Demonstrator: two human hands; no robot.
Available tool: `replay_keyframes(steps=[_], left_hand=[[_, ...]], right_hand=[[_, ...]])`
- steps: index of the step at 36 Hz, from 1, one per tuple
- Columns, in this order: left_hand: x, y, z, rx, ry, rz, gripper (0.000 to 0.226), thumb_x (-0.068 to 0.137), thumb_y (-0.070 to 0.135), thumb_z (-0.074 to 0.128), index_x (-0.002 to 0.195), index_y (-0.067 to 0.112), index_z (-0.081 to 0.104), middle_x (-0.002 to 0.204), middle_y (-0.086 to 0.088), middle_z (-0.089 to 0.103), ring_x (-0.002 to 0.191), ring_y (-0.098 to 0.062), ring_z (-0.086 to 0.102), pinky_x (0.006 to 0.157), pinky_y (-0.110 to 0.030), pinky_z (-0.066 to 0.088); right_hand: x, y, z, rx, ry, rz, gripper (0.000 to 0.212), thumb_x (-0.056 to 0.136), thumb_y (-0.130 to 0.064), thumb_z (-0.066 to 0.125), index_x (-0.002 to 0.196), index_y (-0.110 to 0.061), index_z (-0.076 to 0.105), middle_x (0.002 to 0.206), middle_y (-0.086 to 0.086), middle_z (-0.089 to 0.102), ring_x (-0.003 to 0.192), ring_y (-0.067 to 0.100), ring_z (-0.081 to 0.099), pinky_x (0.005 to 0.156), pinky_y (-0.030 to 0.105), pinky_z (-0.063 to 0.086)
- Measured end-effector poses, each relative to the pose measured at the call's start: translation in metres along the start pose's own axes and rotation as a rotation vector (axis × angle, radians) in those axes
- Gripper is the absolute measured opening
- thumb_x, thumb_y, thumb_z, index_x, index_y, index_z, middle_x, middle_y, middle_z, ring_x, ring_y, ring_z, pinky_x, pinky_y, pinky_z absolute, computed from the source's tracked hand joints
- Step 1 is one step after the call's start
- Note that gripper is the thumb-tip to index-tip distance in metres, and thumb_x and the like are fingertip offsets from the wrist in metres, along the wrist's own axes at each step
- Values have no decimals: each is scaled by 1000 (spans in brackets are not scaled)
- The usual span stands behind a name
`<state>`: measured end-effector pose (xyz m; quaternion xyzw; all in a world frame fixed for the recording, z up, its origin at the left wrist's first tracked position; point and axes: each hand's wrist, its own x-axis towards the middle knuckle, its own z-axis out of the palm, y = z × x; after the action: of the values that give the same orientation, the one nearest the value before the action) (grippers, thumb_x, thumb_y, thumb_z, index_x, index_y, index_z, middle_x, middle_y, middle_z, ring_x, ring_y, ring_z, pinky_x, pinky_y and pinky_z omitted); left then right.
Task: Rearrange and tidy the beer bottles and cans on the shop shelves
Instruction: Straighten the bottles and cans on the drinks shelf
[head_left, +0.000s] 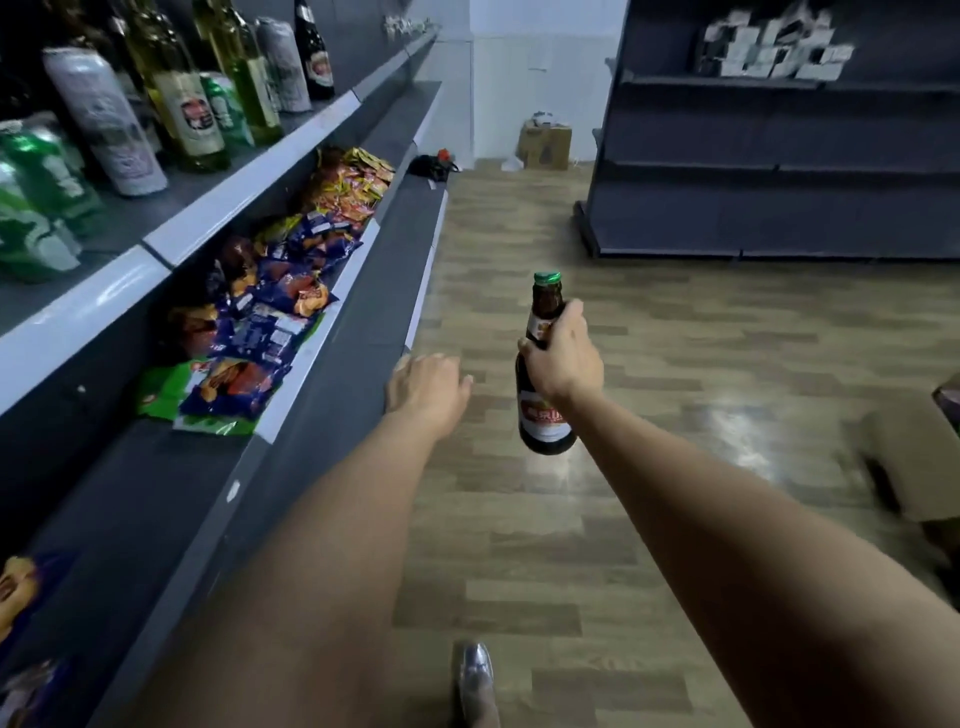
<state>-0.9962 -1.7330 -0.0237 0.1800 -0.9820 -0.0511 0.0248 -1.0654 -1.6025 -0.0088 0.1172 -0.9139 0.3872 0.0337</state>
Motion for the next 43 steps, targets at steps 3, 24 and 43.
replay_keyframes(steps=[3, 24, 43], left_hand=[[62, -8, -4, 9, 32, 9, 34, 101, 34, 37, 112, 13, 61, 119, -6, 62, 116, -23, 53, 110, -35, 24], [376, -47, -17, -41, 62, -107, 40, 100, 36, 40, 128, 14, 58, 131, -8, 57, 118, -29, 53, 91, -35, 43], [659, -74, -47, 72, 170, -309, 32, 99, 33, 40, 112, 13, 62, 112, -9, 62, 98, -26, 58, 71, -33, 44]], right_hand=[[53, -7, 12, -12, 3, 12, 34, 92, -28, 58, 105, -12, 32, 127, 13, 49, 111, 38, 53, 77, 39, 39], [365, -49, 106, -29, -101, -81, 35, 93, -32, 57, 106, -12, 31, 126, 12, 51, 110, 38, 55, 76, 36, 37], [666, -125, 182, 24, -218, -410, 33, 94, -28, 54, 110, -11, 31, 122, 13, 54, 101, 38, 58, 70, 39, 40]])
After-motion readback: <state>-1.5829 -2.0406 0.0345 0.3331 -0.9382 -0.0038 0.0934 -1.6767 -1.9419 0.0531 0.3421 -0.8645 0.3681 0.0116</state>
